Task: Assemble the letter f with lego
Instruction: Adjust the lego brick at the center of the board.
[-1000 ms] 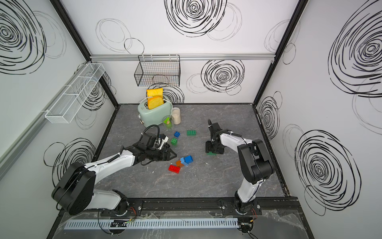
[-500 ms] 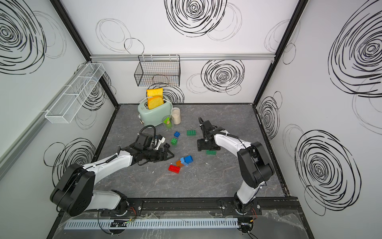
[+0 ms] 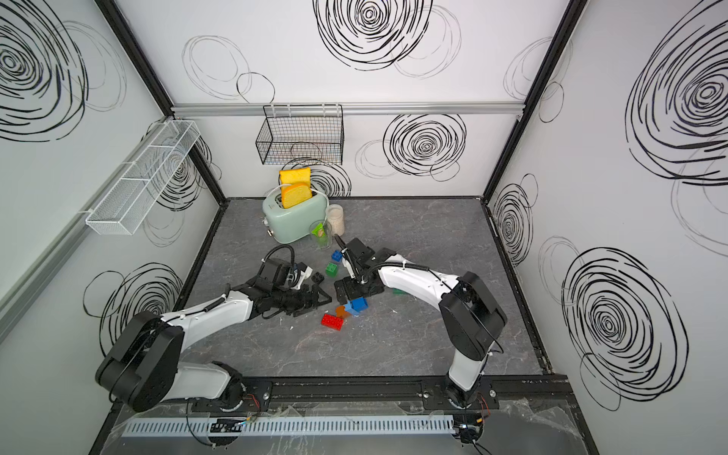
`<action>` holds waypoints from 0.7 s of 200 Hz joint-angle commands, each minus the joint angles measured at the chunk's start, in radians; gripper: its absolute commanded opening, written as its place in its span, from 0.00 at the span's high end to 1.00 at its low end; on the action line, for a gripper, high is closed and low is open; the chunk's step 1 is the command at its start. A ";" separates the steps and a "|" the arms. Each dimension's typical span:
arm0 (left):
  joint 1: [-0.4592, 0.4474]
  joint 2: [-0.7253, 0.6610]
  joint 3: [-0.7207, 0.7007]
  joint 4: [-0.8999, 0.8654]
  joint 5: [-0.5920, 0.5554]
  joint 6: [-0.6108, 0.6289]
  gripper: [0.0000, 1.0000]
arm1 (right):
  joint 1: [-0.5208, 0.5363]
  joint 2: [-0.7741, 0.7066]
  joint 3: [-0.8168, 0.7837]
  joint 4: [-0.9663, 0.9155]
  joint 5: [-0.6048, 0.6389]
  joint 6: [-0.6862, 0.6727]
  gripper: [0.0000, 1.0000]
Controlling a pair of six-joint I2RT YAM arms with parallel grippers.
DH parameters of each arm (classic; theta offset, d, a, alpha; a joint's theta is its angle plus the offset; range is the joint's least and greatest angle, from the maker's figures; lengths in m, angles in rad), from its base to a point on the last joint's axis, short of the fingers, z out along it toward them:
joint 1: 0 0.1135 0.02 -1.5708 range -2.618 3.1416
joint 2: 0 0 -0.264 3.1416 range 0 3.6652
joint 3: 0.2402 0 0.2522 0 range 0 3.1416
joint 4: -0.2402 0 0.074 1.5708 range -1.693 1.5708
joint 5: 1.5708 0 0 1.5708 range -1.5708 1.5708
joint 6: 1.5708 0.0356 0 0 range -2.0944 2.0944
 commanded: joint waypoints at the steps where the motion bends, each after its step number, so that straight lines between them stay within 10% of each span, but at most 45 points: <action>1: -0.039 -0.002 -0.011 0.074 0.032 -0.061 0.20 | 0.012 0.005 -0.018 -0.024 -0.022 0.029 0.01; 140: -0.081 0.158 0.006 0.304 0.062 -0.263 0.22 | -0.048 -0.040 -0.092 0.018 -0.116 0.048 0.02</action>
